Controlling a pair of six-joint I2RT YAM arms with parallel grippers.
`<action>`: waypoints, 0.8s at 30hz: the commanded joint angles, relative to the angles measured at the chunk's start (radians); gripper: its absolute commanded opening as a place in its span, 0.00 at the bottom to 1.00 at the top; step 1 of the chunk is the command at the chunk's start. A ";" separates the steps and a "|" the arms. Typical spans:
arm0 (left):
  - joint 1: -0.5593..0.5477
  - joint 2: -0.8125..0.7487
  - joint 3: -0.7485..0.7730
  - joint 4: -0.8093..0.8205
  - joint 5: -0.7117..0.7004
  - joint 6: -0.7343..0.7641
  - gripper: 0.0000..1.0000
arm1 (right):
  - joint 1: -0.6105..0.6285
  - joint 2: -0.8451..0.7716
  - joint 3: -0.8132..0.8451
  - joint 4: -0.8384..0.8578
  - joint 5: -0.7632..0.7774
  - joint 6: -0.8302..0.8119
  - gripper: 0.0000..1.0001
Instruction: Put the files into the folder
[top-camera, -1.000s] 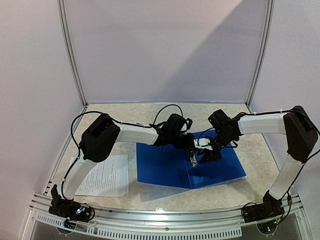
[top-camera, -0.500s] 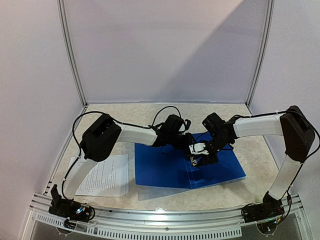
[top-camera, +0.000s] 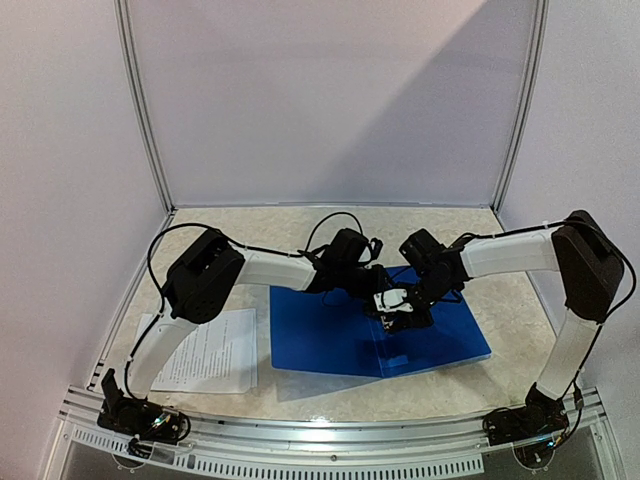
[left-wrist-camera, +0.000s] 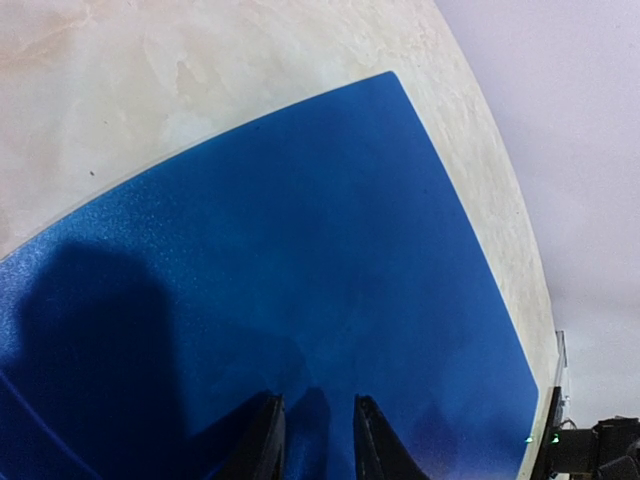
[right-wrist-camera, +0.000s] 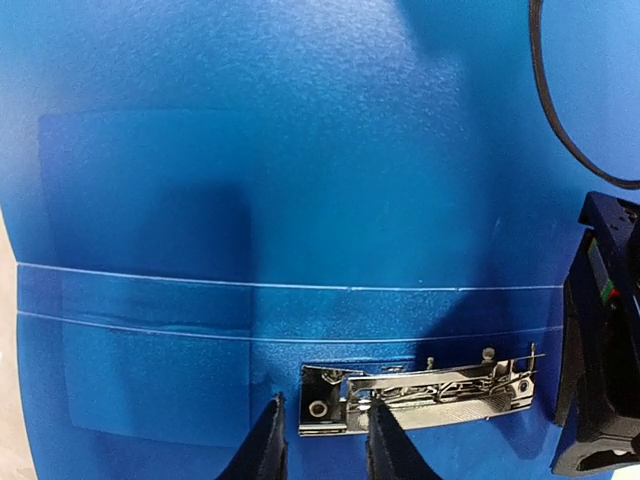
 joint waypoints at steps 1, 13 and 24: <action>0.015 0.059 -0.009 -0.067 0.000 -0.001 0.24 | 0.004 0.028 0.039 -0.008 0.009 0.004 0.26; 0.018 0.053 -0.021 -0.061 0.004 0.001 0.24 | 0.008 0.059 0.067 -0.028 0.009 0.015 0.15; 0.021 0.056 -0.021 -0.062 0.007 0.002 0.24 | 0.008 0.082 0.075 -0.053 0.013 0.013 0.11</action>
